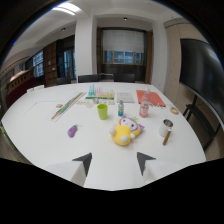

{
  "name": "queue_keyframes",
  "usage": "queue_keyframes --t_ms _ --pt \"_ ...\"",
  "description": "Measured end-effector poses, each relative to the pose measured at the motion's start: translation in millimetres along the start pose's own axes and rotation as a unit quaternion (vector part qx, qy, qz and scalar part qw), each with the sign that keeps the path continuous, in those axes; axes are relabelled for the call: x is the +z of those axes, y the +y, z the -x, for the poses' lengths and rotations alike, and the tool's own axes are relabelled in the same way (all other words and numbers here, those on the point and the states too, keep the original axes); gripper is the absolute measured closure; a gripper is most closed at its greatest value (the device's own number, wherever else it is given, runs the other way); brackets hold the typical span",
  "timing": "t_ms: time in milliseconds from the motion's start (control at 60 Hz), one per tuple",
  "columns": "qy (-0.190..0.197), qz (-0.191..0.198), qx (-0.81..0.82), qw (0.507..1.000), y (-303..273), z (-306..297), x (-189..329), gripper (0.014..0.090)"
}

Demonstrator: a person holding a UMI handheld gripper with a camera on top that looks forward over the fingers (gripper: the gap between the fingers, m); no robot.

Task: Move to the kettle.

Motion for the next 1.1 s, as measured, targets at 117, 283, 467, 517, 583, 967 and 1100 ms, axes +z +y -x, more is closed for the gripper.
queue_keyframes --t_ms 117,283,467,517,583,967,1100 --pt "0.009 0.009 -0.007 1.000 5.5 -12.7 2.4 0.0190" --pt "0.027 0.029 -0.009 0.999 38.4 -63.9 -13.3 0.0194" --pt "0.060 0.045 -0.012 0.997 65.8 -160.4 -5.6 0.0189" --pt "0.068 0.047 -0.012 0.997 67.7 -187.8 5.9 0.0191" --pt "0.074 0.050 -0.011 0.996 65.5 -221.0 25.1 0.0193" --pt "0.060 0.048 -0.003 0.997 24.0 -319.9 180.5 0.0195" --pt "0.052 0.059 0.010 0.997 21.4 -324.6 207.6 0.0195"
